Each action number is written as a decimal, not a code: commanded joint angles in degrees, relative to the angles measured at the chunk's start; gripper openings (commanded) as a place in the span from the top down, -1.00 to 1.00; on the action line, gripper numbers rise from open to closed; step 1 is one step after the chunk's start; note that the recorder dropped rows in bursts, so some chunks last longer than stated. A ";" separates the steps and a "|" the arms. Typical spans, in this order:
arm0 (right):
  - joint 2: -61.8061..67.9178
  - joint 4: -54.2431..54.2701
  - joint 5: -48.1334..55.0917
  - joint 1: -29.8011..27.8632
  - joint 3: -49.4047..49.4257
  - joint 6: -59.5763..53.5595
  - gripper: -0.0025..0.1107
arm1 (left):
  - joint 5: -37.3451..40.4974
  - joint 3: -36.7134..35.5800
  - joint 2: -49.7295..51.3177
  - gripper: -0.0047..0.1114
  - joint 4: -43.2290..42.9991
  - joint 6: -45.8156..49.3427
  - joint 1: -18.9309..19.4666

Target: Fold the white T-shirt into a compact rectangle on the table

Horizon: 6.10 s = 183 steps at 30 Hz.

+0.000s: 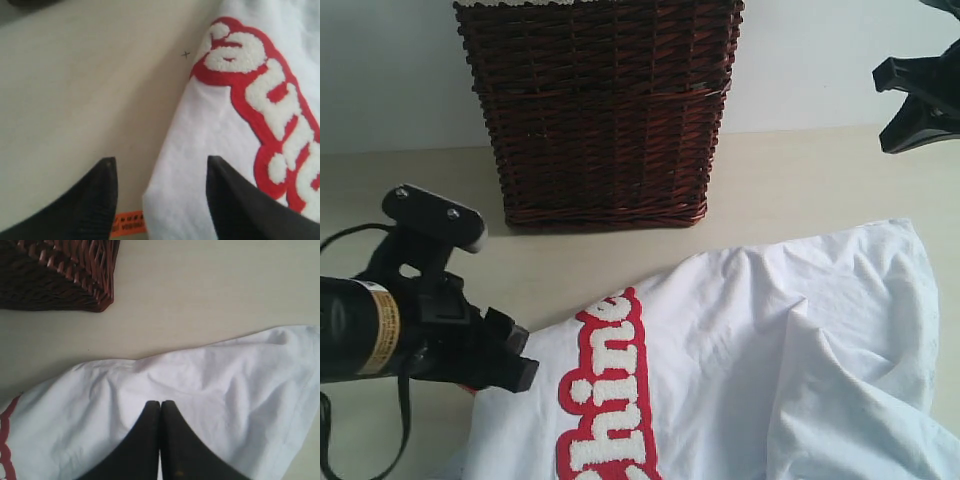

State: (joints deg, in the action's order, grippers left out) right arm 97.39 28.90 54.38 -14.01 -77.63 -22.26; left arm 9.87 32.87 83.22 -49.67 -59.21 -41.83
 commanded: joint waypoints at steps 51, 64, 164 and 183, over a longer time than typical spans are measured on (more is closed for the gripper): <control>9.73 -24.40 -0.69 9.73 6.46 15.22 0.96 | 13.64 0.43 -2.61 -0.10 23.63 18.97 -13.10; 25.78 -36.29 -1.10 9.58 7.43 24.59 0.96 | 14.94 0.43 -7.44 -0.10 23.13 18.97 -13.10; -1.36 -0.53 5.67 11.31 -3.32 1.28 0.25 | 15.26 22.80 18.23 0.92 48.37 55.35 7.55; -1.36 -0.53 5.54 11.31 -3.32 1.06 0.25 | 7.35 7.44 12.70 0.92 39.80 54.49 -17.58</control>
State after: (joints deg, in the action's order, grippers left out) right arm 96.44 27.97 60.18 -2.76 -81.12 -20.38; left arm 14.56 40.65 96.22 -9.65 -4.92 -56.74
